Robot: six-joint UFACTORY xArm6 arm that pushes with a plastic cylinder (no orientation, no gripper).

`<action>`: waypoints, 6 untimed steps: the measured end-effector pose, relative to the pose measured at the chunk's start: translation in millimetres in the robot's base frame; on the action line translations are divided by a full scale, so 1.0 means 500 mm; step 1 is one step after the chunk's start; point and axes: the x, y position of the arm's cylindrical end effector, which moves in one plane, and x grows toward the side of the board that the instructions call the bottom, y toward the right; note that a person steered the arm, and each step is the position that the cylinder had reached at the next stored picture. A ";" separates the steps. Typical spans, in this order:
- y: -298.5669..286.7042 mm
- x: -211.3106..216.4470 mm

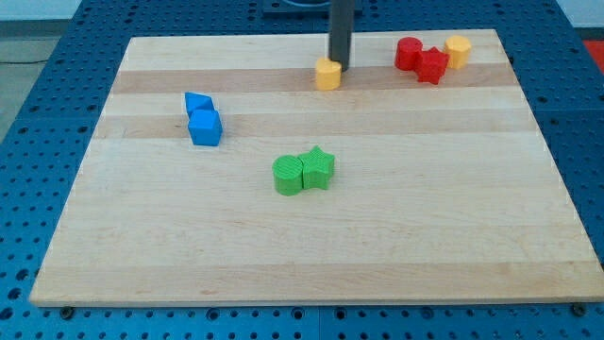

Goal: Push the yellow hexagon bottom to the red star

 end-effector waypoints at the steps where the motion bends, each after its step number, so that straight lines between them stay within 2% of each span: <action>1: -0.048 0.029; 2: -0.024 -0.063; 3: 0.137 -0.145; 4: 0.336 -0.177; 5: 0.426 -0.167; 6: 0.416 -0.116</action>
